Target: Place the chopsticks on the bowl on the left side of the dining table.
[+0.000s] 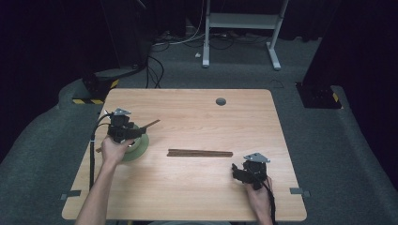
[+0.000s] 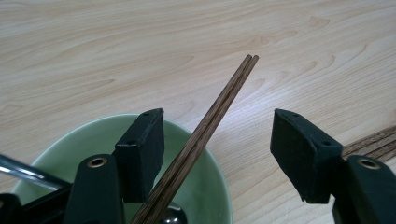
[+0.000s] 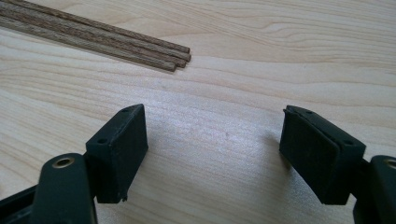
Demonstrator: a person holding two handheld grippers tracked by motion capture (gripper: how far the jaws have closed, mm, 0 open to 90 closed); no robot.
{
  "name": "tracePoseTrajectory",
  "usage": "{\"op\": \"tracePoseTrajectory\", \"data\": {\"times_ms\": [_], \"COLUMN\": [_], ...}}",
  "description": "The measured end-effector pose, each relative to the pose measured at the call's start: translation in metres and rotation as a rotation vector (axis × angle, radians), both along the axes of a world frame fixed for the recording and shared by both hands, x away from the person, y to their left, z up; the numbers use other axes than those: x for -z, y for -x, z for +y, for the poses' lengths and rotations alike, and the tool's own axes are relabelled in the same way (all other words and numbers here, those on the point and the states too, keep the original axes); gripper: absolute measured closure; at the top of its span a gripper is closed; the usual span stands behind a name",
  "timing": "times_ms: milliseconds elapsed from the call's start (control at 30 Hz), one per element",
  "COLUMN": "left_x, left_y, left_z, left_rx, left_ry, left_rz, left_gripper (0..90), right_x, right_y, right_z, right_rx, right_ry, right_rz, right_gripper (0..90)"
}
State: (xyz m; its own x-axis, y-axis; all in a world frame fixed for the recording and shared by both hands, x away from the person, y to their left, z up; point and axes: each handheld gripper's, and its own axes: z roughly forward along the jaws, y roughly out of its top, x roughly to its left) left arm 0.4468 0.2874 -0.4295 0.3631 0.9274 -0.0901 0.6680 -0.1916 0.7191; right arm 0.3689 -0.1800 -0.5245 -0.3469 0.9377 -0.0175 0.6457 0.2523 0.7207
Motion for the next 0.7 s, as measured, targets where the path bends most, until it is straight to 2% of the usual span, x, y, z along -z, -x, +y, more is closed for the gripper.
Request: {"op": "tracePoseTrajectory", "data": {"times_ms": [133, 267, 467, 700], "left_x": [-0.003, -0.004, -0.006, -0.002], "left_y": [0.008, 0.015, 0.034, 0.049], "left_z": [0.007, 0.015, 0.031, 0.042], "left_rx": [-0.011, -0.033, -0.072, -0.101], "left_ry": [0.016, 0.011, 0.041, 0.062], "left_rz": [-0.001, 0.005, -0.011, -0.026], "left_gripper": [35.0, 35.1, 35.4, 36.6], "right_x": [0.000, 0.000, 0.000, 0.000], "right_y": [0.000, 0.000, 0.000, 0.000], "right_z": [0.000, 0.000, 0.000, 0.000], "right_rx": [0.000, 0.000, 0.000, 0.000], "right_ry": [0.000, 0.000, 0.000, 0.000], "right_rz": [0.000, 0.000, 0.000, 0.000], "right_gripper": [22.7, 22.7, 22.7, 22.7]}}
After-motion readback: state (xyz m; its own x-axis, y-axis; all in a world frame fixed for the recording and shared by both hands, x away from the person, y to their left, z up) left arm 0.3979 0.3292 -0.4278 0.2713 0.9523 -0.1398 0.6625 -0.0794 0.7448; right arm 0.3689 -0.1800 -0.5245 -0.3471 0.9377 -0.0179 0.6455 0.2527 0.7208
